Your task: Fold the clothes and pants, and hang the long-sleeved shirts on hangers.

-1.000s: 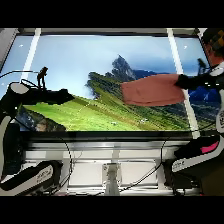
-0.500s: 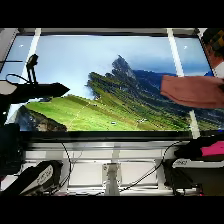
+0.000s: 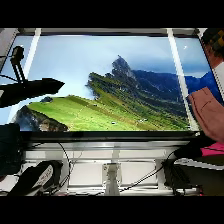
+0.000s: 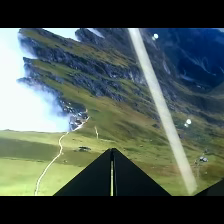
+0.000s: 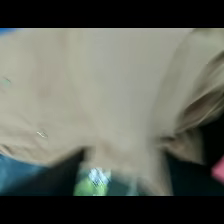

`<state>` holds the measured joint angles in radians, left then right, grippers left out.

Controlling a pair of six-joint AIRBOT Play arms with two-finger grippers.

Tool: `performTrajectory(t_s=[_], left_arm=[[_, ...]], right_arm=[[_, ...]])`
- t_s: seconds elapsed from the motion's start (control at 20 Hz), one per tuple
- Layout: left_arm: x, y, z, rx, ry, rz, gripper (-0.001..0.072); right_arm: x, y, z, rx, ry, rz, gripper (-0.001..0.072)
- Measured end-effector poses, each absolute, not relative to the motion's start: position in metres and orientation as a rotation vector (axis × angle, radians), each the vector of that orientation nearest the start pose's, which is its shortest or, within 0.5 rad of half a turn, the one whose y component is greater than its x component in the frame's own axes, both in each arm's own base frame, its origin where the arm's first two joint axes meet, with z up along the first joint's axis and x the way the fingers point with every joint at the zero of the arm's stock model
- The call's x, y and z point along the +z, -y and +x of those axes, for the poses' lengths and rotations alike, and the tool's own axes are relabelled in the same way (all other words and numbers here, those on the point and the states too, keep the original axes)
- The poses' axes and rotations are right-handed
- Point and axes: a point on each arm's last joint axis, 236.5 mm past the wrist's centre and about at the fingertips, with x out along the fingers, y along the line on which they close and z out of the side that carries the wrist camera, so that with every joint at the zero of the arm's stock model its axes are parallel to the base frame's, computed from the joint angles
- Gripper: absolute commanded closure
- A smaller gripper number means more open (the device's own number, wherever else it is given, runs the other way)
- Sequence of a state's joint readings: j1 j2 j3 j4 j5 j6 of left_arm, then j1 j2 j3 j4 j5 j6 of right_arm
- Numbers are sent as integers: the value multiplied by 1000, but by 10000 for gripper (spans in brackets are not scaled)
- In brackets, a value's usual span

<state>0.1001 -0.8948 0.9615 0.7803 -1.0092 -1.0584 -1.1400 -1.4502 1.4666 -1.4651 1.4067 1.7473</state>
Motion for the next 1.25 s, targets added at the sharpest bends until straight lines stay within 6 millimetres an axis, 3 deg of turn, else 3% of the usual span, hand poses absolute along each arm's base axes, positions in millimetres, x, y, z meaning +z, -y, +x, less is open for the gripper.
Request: performTrajectory(t_s=[0.15,0.35,0.5,0.55,0.7,0.9,1.1,1.25], left_arm=[[148,107,360,-523,-718,-266,688],[149,106,360,-522,-716,-264,688],[144,99,359,-500,-727,-218,688],[139,93,358,-481,-737,-181,688],[123,68,356,-410,-779,-45,688],[110,40,355,-334,-823,93,688],[106,30,354,-308,-837,139,688],[105,27,354,-301,-841,152,688]], right_arm=[[34,348,192,-940,-1125,1010,72],[49,338,234,-800,-1036,987,341],[80,325,285,-643,-917,913,628],[95,317,305,-578,-879,874,664],[140,283,360,-404,-787,775,665],[186,226,411,-223,-727,661,664],[205,177,436,-103,-726,593,703],[210,166,446,-88,-711,552,703]])
